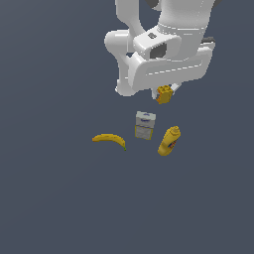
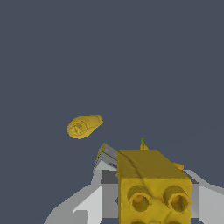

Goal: Pick up a designated object from a clutter of objects.

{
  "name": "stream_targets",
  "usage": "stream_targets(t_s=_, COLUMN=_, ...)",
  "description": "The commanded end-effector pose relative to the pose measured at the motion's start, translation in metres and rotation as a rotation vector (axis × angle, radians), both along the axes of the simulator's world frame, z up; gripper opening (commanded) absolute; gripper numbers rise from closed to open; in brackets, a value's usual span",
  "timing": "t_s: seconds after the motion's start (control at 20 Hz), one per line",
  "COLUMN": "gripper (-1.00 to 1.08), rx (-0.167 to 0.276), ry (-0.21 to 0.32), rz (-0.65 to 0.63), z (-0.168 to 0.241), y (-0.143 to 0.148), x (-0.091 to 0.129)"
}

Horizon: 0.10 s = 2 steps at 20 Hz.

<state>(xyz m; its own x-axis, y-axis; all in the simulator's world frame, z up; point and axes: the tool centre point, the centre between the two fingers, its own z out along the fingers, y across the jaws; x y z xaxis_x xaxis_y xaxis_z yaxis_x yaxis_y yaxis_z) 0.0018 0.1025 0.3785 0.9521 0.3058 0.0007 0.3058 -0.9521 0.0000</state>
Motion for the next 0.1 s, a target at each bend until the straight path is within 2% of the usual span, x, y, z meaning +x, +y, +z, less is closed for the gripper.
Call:
stream_targets(t_s=0.0, gripper=-1.0, rx=0.0, ry=0.001, rz=0.0, z=0.0038, y=0.0005, x=0.0001)
stream_targets(t_s=0.05, gripper=-1.0, rx=0.0, ry=0.001, rz=0.0, z=0.004, y=0.0005, x=0.0001)
